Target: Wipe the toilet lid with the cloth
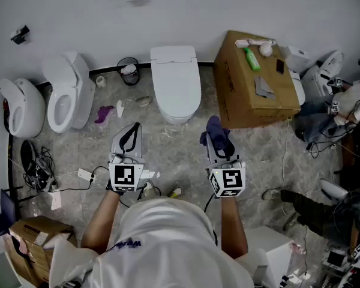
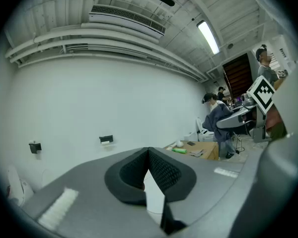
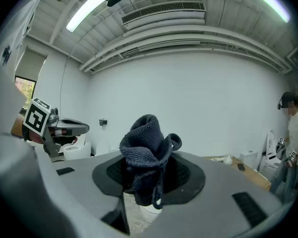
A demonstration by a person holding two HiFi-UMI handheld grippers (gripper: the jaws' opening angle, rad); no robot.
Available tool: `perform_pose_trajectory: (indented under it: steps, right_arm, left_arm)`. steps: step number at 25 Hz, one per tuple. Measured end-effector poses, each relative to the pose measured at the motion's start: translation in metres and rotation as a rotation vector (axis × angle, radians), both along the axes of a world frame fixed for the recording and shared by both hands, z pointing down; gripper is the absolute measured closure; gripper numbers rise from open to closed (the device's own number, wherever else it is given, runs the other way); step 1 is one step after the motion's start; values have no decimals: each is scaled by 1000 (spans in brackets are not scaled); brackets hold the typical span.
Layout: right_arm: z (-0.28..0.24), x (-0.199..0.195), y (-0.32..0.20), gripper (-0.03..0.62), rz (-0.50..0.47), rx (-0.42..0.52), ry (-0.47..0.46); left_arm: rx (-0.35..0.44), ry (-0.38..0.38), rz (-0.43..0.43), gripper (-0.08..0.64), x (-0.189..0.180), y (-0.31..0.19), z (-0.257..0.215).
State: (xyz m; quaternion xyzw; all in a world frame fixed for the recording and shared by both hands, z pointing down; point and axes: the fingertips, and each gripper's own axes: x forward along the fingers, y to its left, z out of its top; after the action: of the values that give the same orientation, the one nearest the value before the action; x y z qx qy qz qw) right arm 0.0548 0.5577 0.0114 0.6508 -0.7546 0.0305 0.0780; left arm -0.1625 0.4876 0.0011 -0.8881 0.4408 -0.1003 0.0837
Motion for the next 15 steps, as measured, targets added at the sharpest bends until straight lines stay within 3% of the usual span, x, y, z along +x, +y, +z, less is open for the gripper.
perform_pose_trajectory:
  steps: [4,8,15]
  right_arm:
    - [2,15,3,439,1,6,-2]
    - [5,28,12,436,-25,15,-84]
    - [24,52,11,434,-59,-31,-86]
  left_arm:
    - [15,17,-8,560,14,5,-3]
    - [-15,-7,-38,560,19,11,5]
    - [-30,-5,-93,560,31,19,5]
